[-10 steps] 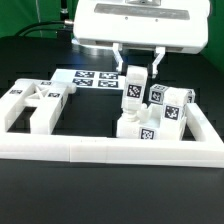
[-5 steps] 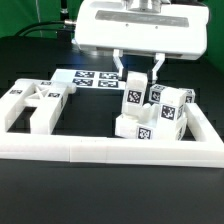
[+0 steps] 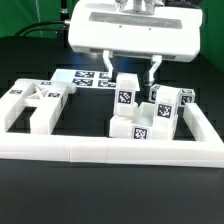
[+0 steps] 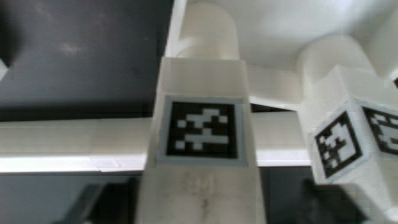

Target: Assemble chair

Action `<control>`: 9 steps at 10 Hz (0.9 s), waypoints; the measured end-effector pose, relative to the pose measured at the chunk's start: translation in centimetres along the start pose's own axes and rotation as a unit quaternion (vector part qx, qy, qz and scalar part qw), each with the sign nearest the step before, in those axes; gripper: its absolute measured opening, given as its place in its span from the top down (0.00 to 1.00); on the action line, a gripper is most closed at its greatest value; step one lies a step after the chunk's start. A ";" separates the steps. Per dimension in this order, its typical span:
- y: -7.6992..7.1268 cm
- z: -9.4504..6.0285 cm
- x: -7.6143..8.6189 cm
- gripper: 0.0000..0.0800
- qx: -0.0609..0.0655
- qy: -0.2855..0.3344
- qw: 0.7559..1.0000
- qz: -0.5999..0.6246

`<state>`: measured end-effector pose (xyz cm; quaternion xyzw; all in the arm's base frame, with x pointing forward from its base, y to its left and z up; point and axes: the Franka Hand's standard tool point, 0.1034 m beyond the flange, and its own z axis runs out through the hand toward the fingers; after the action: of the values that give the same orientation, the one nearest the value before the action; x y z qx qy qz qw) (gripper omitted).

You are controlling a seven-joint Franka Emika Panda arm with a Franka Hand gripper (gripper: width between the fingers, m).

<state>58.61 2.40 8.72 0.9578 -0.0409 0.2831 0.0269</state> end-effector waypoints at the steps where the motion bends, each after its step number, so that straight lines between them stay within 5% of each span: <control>1: 0.0 0.0 0.0 0.27 0.000 0.000 1.000 -0.001; 9: 2.2 -2.7 2.4 0.19 0.015 -0.067 0.998 0.013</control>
Offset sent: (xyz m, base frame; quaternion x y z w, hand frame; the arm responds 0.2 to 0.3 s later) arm 0.0014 0.0108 0.0135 0.0815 -0.0758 0.0466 0.9927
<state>58.97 0.22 12.34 0.9743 -0.0505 0.2193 0.0059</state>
